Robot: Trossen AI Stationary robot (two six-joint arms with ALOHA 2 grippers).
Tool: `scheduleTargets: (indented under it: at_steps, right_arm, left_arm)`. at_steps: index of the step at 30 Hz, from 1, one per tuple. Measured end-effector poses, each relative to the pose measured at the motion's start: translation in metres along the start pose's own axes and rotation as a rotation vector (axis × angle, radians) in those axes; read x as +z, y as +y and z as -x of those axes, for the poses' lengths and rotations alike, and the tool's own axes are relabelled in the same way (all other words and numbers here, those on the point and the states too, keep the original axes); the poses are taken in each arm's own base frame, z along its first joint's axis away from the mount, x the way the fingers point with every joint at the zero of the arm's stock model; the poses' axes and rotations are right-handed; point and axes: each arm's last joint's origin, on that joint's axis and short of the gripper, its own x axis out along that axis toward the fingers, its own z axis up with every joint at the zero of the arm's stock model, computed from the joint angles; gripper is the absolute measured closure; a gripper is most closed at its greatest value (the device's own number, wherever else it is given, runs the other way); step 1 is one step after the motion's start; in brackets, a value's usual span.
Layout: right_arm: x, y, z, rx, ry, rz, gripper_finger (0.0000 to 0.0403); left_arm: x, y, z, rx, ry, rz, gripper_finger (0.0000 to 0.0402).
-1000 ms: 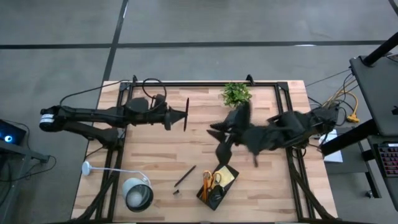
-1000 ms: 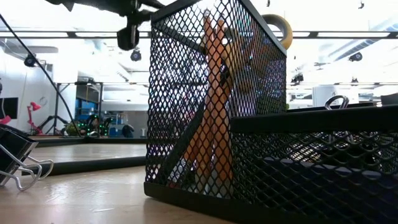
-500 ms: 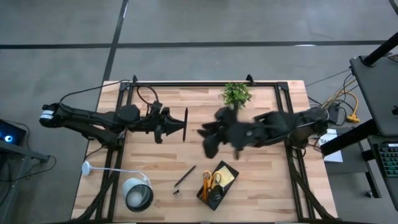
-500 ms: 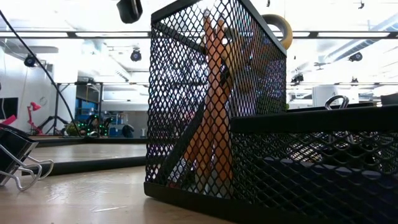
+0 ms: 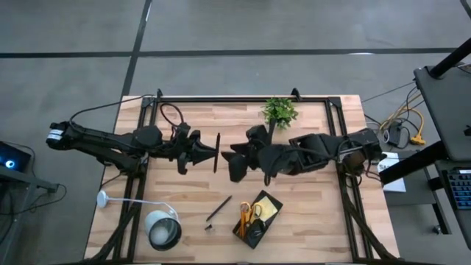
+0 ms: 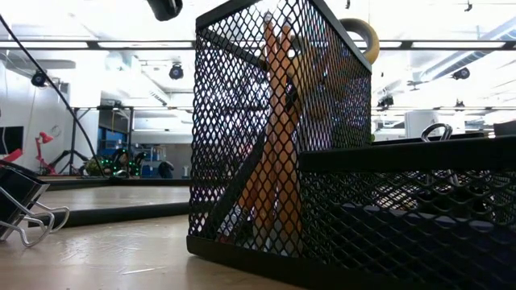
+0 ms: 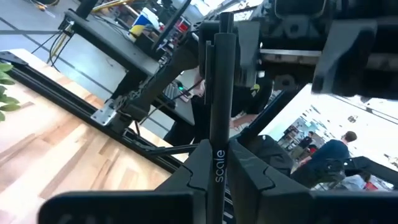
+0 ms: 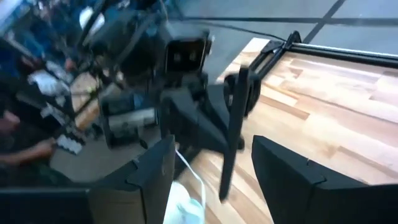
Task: Pick and place office supplies into organizer
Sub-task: Put the top pen into the desk organizer
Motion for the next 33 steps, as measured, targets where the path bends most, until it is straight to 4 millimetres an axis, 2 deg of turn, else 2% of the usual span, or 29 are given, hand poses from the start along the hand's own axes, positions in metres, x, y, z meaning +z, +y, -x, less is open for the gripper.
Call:
scheduleTargets:
  at_steps: [11, 28, 33]
  right_arm:
    - [0.019, -0.011, -0.014, 0.003, 0.004, -0.116, 0.0199]
    - [0.011, -0.017, -0.040, 0.053, -0.005, -0.120, 0.0200]
    - [0.010, -0.018, -0.041, 0.051, -0.007, -0.101, 0.0218]
  left_arm:
    - [0.001, -0.001, -0.001, -0.017, -0.010, 0.030, 0.0386]
    - [0.000, -0.001, -0.002, -0.036, 0.005, 0.055, 0.0386]
    - [0.000, -0.002, -0.002, -0.047, 0.015, 0.055, 0.0386]
